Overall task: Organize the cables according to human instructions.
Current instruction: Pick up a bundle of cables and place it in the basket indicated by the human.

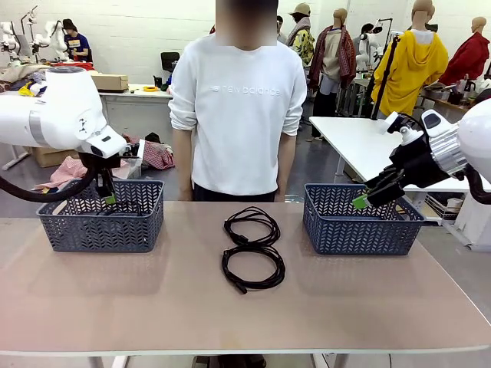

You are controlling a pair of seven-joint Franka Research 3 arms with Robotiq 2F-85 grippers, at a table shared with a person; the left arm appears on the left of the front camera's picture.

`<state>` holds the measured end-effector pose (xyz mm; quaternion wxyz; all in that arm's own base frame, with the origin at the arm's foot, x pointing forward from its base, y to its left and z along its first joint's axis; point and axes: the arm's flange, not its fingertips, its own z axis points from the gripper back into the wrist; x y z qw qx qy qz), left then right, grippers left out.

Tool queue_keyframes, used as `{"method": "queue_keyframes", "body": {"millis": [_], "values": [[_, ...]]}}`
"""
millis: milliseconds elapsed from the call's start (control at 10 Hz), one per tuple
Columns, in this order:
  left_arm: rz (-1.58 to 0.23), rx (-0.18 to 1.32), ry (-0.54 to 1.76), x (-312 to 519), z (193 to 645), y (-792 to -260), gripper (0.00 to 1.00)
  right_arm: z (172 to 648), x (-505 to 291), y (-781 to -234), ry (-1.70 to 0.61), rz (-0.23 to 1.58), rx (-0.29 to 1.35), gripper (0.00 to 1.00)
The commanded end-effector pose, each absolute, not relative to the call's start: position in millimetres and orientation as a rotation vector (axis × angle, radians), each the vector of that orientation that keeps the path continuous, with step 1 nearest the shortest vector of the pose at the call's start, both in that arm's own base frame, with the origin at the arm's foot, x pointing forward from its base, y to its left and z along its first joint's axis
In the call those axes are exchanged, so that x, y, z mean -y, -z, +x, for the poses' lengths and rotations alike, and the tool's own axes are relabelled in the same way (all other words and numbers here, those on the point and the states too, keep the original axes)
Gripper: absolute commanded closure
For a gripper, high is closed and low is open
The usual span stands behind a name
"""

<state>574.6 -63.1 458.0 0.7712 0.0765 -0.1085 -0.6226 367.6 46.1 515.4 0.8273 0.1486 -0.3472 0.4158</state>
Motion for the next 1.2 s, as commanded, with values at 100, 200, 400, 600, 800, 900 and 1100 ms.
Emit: {"method": "queue_keyframes", "body": {"millis": [100, 200, 400, 600, 800, 900, 1100], "values": [[0.132, 0.22, 1.337, 64.0, 577.1, -464.1, 0.28, 369.5, -44.9, -514.2, -0.895, 0.335, 0.75, 0.0], [0.12, 0.211, 1.337, 65.2, 577.1, -465.5, 0.22, 369.5, -44.9, -514.2, -0.895, 0.335, 0.75, 0.0], [0.076, 0.203, 1.335, 64.5, 578.0, -465.8, 0.02, 369.5, -44.9, -514.2, -0.895, 0.335, 0.75, 0.0], [0.056, 0.2, 1.334, 65.7, 579.4, -464.5, 0.0, 369.5, -44.9, -514.2, -0.895, 0.335, 0.75, 0.0], [0.021, 0.231, 1.316, 67.4, 578.2, -464.5, 0.0, 369.5, -44.9, -514.2, -0.895, 0.335, 0.75, 0.0], [0.005, 0.233, 1.292, 68.5, 579.0, -463.3, 0.0, 369.5, -44.9, -514.2, -0.895, 0.335, 0.75, 0.0], [0.061, 0.209, 1.317, 69.7, 576.7, -461.6, 0.0, 369.5, -44.9, -514.2, -0.895, 0.335, 0.75, 0.0]]}}
